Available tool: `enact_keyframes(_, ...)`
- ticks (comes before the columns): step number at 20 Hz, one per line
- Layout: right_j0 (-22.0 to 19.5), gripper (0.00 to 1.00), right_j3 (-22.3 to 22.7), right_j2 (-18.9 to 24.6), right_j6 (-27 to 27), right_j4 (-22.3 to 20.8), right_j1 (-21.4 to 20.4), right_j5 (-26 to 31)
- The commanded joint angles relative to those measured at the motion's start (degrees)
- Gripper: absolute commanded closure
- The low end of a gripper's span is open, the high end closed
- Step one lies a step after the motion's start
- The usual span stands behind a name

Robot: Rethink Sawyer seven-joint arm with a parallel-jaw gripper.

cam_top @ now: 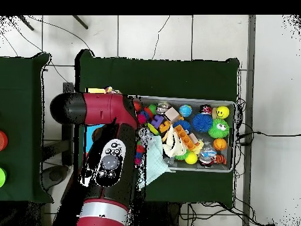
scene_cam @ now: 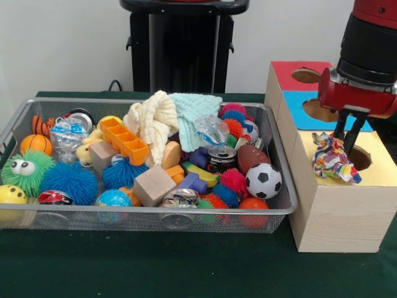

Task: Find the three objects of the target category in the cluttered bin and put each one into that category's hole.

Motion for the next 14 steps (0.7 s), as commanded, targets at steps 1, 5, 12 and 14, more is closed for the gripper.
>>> enact_keyframes(1,2.0,1.0,1.3,1.9,13.5,0.5,1.9,-0.9)
enact_keyframes(5,2.7,1.0,2.5,1.8,13.9,1.0,1.5,-1.6)
enact_keyframes(12,-0.4,1.0,5.9,4.5,9.6,0.8,1.2,-4.5)
enact_keyframes(14,-1.1,1.0,6.1,4.8,8.5,0.7,0.8,-3.8)
